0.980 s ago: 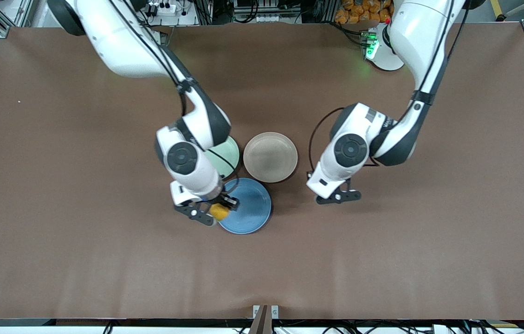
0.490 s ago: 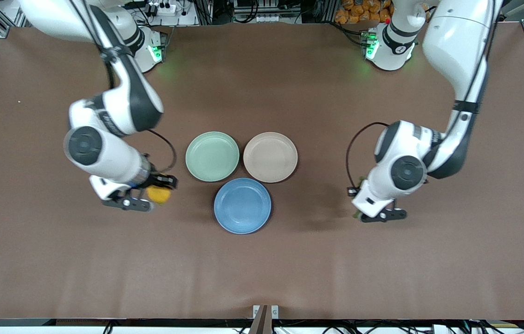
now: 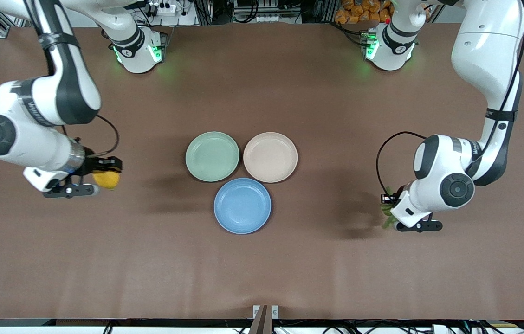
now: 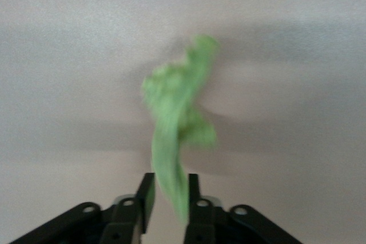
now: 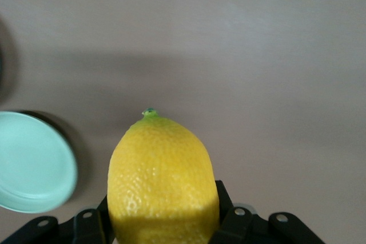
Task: Pick lemon and lettuce from blue and beige plates
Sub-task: 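Release the lettuce on the table while the right gripper carries the lemon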
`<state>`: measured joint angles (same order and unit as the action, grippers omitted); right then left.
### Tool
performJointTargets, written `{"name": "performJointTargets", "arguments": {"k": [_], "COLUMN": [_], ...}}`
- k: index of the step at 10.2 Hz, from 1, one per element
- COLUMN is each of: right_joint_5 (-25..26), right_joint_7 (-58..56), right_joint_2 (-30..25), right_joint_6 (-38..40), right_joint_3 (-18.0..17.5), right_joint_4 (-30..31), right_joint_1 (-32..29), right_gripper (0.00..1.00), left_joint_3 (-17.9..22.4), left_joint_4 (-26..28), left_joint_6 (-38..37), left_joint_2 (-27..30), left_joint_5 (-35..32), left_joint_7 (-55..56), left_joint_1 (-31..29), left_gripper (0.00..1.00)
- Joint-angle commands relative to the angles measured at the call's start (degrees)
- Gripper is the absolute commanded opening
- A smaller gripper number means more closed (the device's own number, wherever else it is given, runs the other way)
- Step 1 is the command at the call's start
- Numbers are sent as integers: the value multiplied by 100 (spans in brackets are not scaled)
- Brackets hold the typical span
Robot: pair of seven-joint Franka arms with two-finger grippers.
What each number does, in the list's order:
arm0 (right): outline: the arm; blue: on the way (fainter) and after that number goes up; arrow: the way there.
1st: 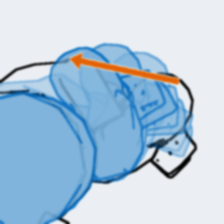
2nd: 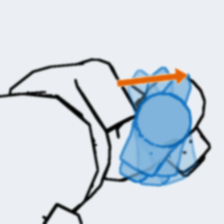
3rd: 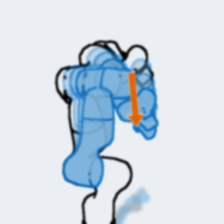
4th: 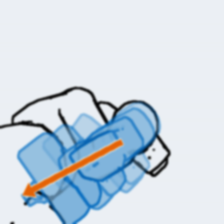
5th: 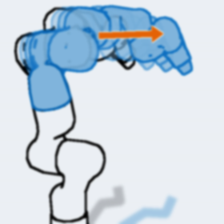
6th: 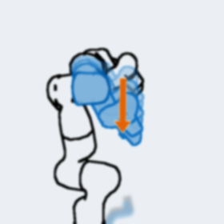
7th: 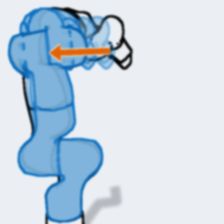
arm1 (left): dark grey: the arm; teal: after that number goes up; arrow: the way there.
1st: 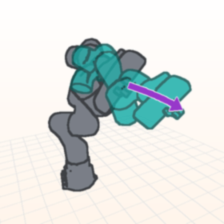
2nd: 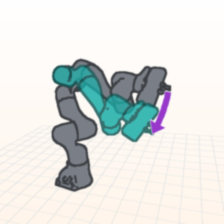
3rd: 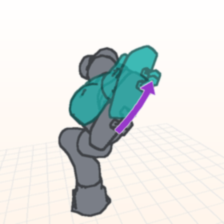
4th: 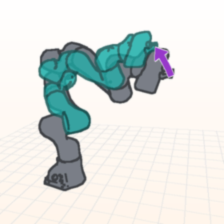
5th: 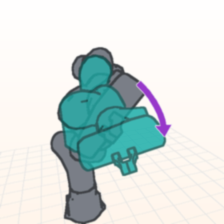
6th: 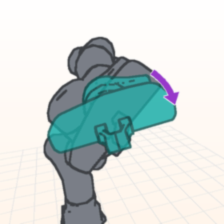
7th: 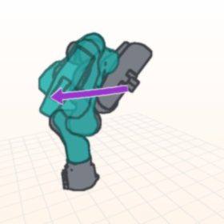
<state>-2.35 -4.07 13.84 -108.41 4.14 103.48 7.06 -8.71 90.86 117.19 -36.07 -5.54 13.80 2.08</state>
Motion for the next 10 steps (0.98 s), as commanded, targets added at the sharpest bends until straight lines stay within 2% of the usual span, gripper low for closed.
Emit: {"name": "performJointTargets", "arguments": {"k": [1,4,7,10], "right_joint_5": [59,59,59,51], "right_joint_7": [-882,-1113,-1131,-1114], "right_joint_2": [-145,135,364,776], "right_joint_6": [-223,-941,-2408,-3552], "right_joint_3": [305,333,377,368], "right_joint_4": [392,716,1533,1983], "right_joint_1": [-143,-275,-284,-345], "right_gripper": [29,27,27,27], "left_joint_3": [-78,-87,-113,-122], "left_joint_4": [37,545,1834,2908], "left_joint_6": [23,40,197,216], "left_joint_2": [47,581,1845,3120], "left_joint_5": [-53,-35,17,237], "left_joint_7": [34,158,237,229], "left_joint_1": [-32,-32,-128,-287], "left_gripper": [100,100,100,100]}}
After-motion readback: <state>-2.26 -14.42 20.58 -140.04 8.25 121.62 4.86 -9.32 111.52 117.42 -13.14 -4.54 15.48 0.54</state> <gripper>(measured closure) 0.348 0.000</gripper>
